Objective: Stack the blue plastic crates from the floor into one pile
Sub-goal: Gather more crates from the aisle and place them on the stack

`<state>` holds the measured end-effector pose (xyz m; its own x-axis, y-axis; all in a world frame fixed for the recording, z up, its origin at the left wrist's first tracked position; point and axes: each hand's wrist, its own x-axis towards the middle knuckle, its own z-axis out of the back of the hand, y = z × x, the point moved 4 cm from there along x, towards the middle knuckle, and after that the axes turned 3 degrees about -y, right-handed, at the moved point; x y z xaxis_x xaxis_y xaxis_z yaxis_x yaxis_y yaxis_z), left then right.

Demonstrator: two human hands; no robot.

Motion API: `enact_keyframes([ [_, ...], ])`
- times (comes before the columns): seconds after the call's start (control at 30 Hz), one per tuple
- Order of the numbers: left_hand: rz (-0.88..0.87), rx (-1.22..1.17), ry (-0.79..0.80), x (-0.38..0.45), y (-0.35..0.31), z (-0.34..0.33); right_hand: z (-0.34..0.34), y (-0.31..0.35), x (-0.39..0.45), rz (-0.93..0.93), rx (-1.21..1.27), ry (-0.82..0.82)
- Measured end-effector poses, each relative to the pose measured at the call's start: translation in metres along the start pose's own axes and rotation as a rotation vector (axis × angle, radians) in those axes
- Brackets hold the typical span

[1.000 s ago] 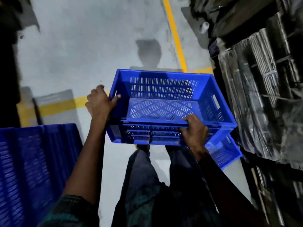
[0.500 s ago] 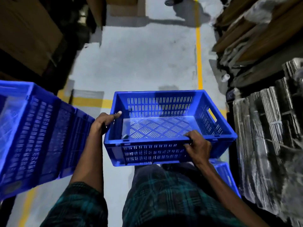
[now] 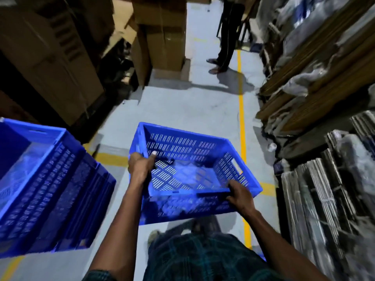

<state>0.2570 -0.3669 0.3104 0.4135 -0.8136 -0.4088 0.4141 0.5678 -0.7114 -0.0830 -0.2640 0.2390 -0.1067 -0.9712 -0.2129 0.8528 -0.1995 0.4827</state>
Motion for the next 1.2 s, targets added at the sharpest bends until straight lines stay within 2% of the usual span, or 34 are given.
enact_keyframes([
  [0.17,-0.089,0.005,-0.078,-0.017,-0.035,0.016,-0.019,0.028,0.008,-0.073,0.041,0.163],
  [0.27,-0.147,0.013,-0.127,-0.021,-0.034,0.034,-0.035,0.046,0.013,-0.159,0.223,0.272],
  [0.4,-0.227,0.046,-0.195,-0.018,-0.032,0.063,-0.052,0.064,0.022,-0.181,0.394,0.415],
  [0.53,-0.332,0.055,-0.237,-0.022,-0.027,0.097,-0.065,0.081,0.032,-0.234,0.576,0.281],
  [0.63,-0.402,0.049,-0.224,-0.035,-0.018,0.122,-0.077,0.091,0.040,-0.259,0.575,0.170],
  [0.73,-0.433,0.065,-0.243,-0.050,-0.007,0.149,-0.091,0.098,0.049,-0.364,0.611,0.146],
  [0.87,-0.381,0.053,-0.290,-0.072,0.006,0.183,-0.112,0.102,0.057,-0.583,0.721,0.218],
  [0.93,-0.349,0.023,-0.327,-0.086,0.012,0.196,-0.125,0.099,0.060,-0.640,0.735,0.343],
  [1.03,-0.296,-0.048,-0.392,-0.112,0.023,0.208,-0.136,0.111,0.059,-0.669,0.892,0.483],
  [1.1,-0.242,-0.095,-0.449,-0.128,0.031,0.212,-0.138,0.126,0.064,-0.645,0.960,0.518],
  [1.2,-0.149,-0.176,-0.554,-0.148,0.048,0.216,-0.138,0.145,0.081,-0.559,0.928,0.528],
])
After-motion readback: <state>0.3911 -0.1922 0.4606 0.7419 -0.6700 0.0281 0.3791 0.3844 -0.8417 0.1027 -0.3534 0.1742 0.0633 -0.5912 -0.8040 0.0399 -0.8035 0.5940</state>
